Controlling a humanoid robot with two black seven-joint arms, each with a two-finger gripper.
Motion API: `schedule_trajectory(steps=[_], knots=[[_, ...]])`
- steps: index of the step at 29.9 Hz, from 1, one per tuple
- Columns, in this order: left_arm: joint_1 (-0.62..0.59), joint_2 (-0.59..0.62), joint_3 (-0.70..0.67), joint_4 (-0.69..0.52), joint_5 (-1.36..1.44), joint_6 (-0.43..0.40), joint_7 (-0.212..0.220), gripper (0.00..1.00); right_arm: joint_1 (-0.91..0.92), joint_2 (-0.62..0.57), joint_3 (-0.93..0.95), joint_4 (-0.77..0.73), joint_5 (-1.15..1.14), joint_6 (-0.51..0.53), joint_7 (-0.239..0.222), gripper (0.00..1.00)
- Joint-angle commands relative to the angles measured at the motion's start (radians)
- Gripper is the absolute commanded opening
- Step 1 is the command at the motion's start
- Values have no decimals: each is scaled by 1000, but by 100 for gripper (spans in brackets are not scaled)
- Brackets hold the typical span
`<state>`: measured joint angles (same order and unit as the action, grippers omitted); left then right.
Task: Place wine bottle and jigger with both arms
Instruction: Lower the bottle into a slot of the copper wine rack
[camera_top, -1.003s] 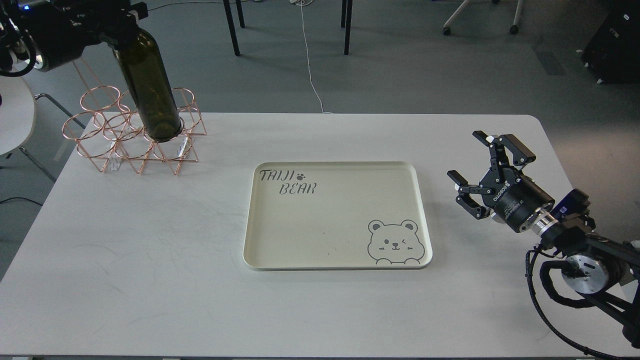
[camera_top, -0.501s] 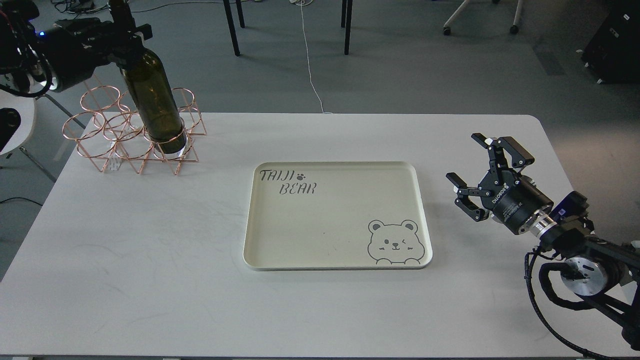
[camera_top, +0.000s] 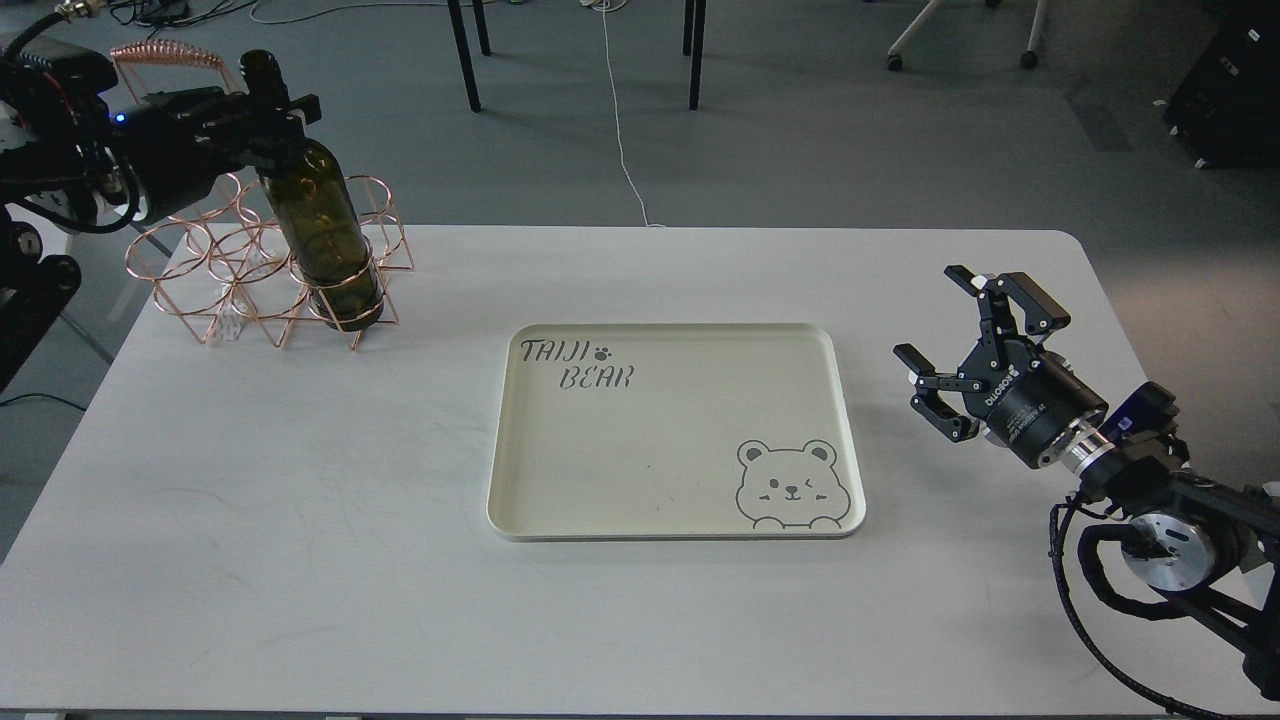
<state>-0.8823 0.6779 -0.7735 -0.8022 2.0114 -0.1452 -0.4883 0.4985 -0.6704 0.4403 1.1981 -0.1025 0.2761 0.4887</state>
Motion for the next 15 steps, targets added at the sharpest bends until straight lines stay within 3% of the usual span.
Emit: schedule_trajectory(steps=[1, 7, 9, 15], knots=[[2, -6, 0, 6, 0, 0, 0, 35, 0, 0, 0, 0, 0, 0, 0, 97], [8, -6, 0, 6, -2, 0, 0, 55, 0, 0, 0, 2, 0, -2, 0, 97], [8, -6, 0, 6, -3, 0, 0, 70, 0, 0, 0, 2, 0, -3, 0, 97], [9, -6, 0, 5, -6, 0, 0, 87, 0, 0, 0, 3, 0, -5, 0, 97]])
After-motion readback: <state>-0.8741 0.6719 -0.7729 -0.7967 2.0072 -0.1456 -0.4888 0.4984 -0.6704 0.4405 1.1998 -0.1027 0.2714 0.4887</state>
